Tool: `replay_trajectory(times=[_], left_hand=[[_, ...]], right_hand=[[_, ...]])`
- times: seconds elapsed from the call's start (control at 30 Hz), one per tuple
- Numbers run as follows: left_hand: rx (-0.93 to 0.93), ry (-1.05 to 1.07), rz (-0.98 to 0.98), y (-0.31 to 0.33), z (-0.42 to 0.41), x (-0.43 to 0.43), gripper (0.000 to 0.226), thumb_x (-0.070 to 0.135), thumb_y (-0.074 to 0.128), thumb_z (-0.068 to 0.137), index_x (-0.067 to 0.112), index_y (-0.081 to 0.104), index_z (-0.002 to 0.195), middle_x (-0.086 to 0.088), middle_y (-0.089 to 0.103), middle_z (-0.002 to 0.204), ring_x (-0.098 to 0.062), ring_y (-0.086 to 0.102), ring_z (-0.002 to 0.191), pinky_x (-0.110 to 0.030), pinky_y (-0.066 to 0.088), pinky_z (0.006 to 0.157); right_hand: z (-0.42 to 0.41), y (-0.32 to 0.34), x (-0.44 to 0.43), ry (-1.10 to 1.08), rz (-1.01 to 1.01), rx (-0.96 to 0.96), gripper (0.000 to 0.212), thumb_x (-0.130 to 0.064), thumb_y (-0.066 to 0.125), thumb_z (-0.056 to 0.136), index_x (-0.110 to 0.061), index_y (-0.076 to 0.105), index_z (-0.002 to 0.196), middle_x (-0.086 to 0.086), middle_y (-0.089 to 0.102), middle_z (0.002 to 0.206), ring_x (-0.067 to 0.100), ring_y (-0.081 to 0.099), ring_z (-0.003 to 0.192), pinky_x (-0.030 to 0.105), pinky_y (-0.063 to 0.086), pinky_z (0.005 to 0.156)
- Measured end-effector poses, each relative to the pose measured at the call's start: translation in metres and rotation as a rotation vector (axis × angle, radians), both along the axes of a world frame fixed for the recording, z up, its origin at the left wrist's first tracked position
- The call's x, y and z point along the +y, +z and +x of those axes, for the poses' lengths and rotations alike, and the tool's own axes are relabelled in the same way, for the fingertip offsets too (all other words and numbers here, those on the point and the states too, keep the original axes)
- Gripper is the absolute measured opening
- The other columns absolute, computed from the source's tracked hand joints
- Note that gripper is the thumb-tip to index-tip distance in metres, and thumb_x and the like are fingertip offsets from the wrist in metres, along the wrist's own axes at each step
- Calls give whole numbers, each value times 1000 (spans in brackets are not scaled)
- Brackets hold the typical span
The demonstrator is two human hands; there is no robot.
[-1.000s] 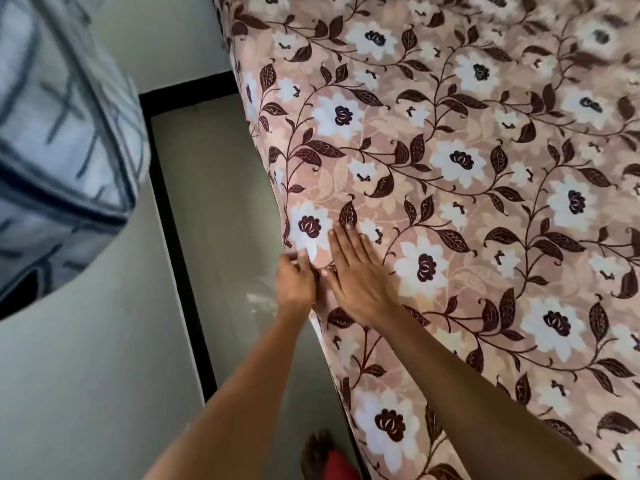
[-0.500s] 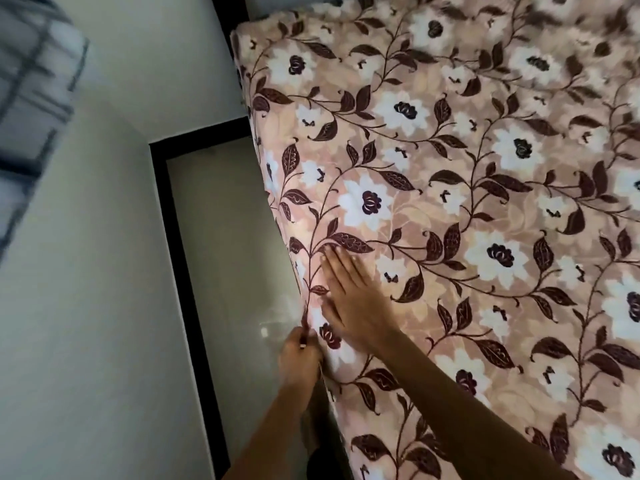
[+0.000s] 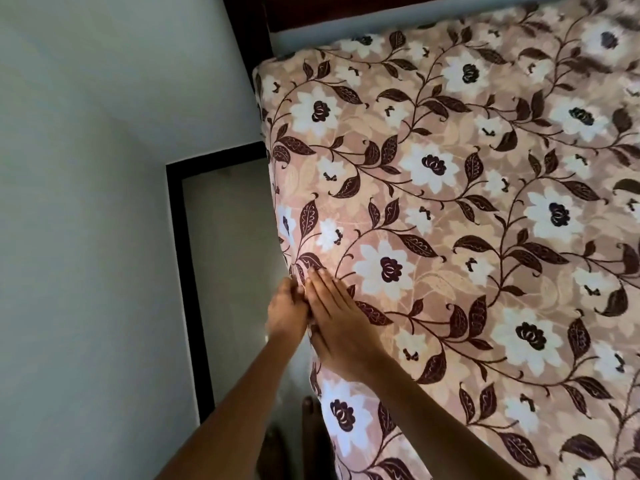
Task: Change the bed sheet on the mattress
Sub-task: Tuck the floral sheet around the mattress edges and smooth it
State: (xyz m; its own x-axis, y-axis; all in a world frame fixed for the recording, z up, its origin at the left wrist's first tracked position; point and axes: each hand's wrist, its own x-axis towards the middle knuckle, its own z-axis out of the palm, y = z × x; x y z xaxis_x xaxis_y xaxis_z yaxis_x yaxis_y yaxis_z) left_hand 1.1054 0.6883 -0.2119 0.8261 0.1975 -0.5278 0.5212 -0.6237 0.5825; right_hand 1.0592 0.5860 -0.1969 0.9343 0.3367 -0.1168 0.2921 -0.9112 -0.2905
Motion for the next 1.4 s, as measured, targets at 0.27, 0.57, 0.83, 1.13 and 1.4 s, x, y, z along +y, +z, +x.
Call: replay_trajectory(times=[0.27,0.57,0.83,1.13,1.4], left_hand=[[32,142,-112,17,57,-4,37,33,30,102,2,48,111,-14,57,101,-27,53,93,-30,37,78],[-21,-81,-10,-1,137,9,31,12,41,93,7,52,122,-15,51,117,-35,53,104,-42,45,90],[15,118,-292,-10,199,12,22,28,36,100,13,51,93,-10,59,92,-24,58,81,-33,49,65],[-79,53,-146,-13,285,16,25,16,38,96,0,57,101,-21,56,105,-36,56,92,-41,46,77],[-54,194,-258,-6,324,13,35,26,36,101,-1,58,98,-19,62,94,-31,58,84,-28,36,62]], right_hand=[[100,1,-21,-177,-36,-45,62,-32,22,93,1,19,145,16,15,154,26,7,144,39,4,118],[150,-11,11,-27,-177,-72,64,-35,29,92,0,25,145,18,21,153,30,11,144,45,14,115],[230,2,-7,70,-149,-98,59,-38,10,99,-2,25,143,16,20,150,27,18,141,41,12,117],[333,-2,23,-35,-193,-54,61,-36,13,95,0,16,144,18,18,153,29,12,144,42,12,118],[370,5,12,32,-139,-24,59,-38,4,94,-7,1,144,12,1,155,24,-3,144,36,-3,117]])
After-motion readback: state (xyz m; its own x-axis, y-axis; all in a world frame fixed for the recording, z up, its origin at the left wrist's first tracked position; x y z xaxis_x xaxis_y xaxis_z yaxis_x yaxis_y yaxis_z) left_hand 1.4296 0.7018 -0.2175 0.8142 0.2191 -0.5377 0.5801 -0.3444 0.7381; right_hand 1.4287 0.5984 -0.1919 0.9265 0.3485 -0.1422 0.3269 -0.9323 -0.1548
